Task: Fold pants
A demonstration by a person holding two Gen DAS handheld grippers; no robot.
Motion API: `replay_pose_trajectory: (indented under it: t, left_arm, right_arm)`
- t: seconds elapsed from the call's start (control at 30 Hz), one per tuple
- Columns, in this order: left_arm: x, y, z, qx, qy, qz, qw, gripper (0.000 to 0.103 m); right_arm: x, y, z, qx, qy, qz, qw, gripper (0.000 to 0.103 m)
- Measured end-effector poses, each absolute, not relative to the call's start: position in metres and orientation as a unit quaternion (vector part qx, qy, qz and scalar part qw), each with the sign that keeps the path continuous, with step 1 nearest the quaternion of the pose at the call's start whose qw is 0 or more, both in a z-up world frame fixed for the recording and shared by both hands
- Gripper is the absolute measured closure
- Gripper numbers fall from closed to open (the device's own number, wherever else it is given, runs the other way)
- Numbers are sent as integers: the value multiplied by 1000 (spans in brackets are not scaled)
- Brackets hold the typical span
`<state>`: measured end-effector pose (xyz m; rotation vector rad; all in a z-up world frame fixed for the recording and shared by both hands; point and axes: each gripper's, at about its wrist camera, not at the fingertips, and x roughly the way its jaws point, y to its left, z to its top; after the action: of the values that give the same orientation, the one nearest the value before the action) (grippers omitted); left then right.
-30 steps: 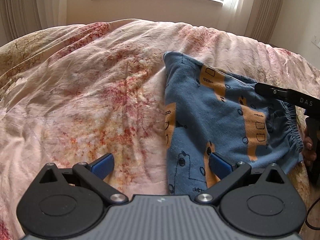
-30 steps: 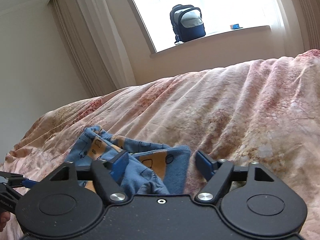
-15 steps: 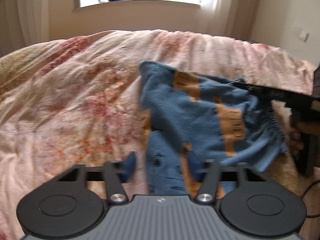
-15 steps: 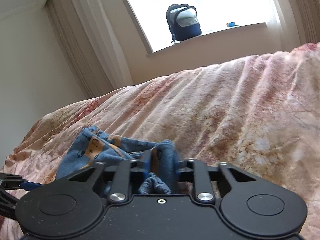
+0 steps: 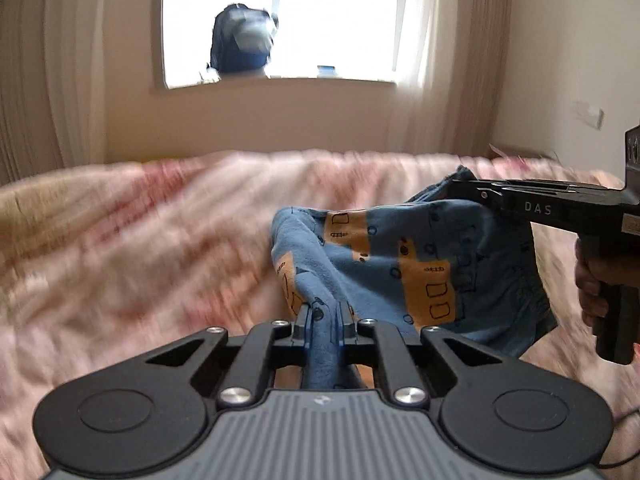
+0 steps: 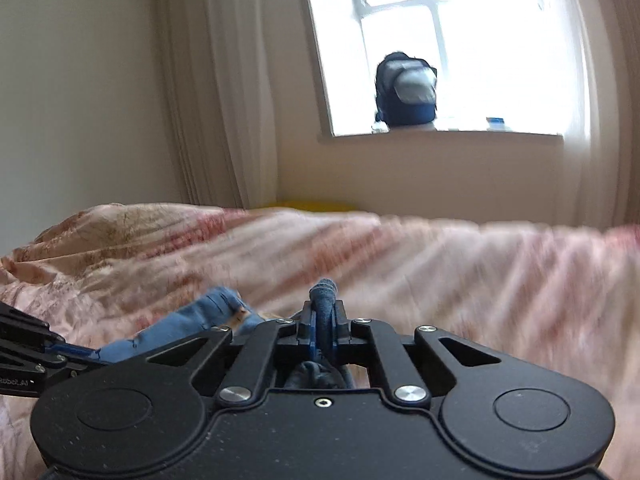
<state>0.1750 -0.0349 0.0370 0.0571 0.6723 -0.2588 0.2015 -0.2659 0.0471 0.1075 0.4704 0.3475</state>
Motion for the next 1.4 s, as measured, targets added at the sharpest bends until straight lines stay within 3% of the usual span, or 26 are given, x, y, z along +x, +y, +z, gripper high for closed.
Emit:
replay_pose_trajectory:
  t: [0.17, 0.33, 0.4, 0.43, 0.47, 0.5, 0.53, 0.57, 0.67, 0.7, 0.73, 1.03, 1.4]
  left_arm:
    - [217, -18, 31, -12, 324, -99, 941, 90]
    - [239, -4, -4, -38, 365, -86, 926, 89]
    - [235, 0, -6, -49, 365, -88, 925, 80]
    - [234, 2, -5, -53, 370, -89, 923, 60]
    - [232, 4, -5, -59, 373, -89, 922, 29]
    - [229, 6, -4, -66, 372, -86, 922, 18]
    - [224, 7, -2, -73, 364, -78, 925, 10]
    - [217, 8, 1, -76, 357, -71, 928, 10]
    - [204, 8, 8, -74, 359, -62, 928, 1]
    - [197, 7, 10, -73, 357, -53, 930, 0]
    - [187, 7, 12, -71, 349, -46, 933, 0]
    - [116, -7, 8, 36, 329, -57, 942, 0]
    - [106, -8, 7, 37, 328, -55, 942, 0]
  right_arm:
    - [243, -260, 59, 49, 212, 171, 961, 97]
    - [289, -251, 25, 59, 262, 162, 949, 97]
    - [295, -253, 17, 66, 274, 157, 946, 94]
    - [294, -255, 15, 72, 275, 153, 946, 90]
    - [291, -256, 17, 71, 271, 145, 949, 78]
    - [286, -256, 20, 66, 264, 132, 953, 58]
    - [281, -257, 22, 66, 259, 124, 956, 48]
    - [274, -259, 26, 68, 254, 118, 957, 32]
    - [235, -261, 40, 78, 241, 83, 964, 15]
    - [223, -261, 43, 79, 240, 70, 965, 4]
    - [205, -260, 47, 82, 235, 57, 967, 1]
    - [87, -234, 53, 84, 245, -5, 966, 1]
    - [78, -217, 34, 73, 270, 23, 960, 1]
